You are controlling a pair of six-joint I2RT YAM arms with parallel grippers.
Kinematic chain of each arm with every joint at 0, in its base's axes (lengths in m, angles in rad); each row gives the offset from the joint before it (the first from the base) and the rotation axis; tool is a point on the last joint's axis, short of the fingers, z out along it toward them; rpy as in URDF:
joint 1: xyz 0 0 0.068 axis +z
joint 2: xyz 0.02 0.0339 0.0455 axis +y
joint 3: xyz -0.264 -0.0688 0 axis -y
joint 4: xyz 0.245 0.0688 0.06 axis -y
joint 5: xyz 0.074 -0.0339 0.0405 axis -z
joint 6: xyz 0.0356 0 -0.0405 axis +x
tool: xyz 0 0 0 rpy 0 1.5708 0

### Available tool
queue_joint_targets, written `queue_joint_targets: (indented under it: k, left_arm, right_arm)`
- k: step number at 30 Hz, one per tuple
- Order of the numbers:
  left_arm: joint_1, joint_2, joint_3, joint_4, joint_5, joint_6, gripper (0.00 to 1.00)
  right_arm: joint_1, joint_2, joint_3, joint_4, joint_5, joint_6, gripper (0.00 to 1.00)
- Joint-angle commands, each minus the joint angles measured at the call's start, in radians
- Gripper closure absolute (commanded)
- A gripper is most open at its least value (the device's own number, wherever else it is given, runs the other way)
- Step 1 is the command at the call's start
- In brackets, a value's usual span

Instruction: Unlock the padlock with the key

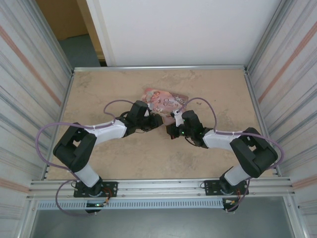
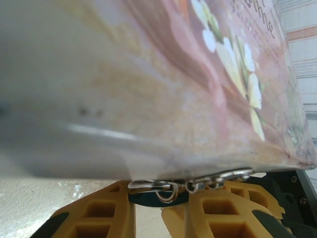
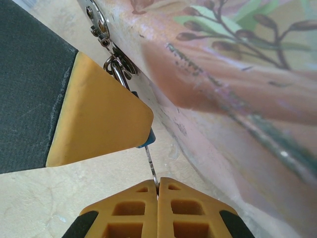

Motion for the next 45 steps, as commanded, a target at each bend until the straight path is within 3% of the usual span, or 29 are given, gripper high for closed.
queue_joint_targets:
  k: [1, 23, 45]
  left_arm:
    - [-0.037, -0.030, 0.018, 0.011, 0.126, -0.034, 0.95]
    - [-0.046, -0.013, 0.008, 0.026, 0.101, -0.030, 0.95]
    - [-0.048, -0.016, -0.006, 0.068, 0.103, -0.077, 0.95]
  right_arm:
    - [0.021, -0.002, 0.071, 0.231, -0.051, 0.010, 1.00]
    - [0.019, 0.013, 0.091, 0.295, -0.120, 0.105, 1.00]
    - [0.017, -0.014, 0.049, 0.258, -0.091, 0.043, 1.00]
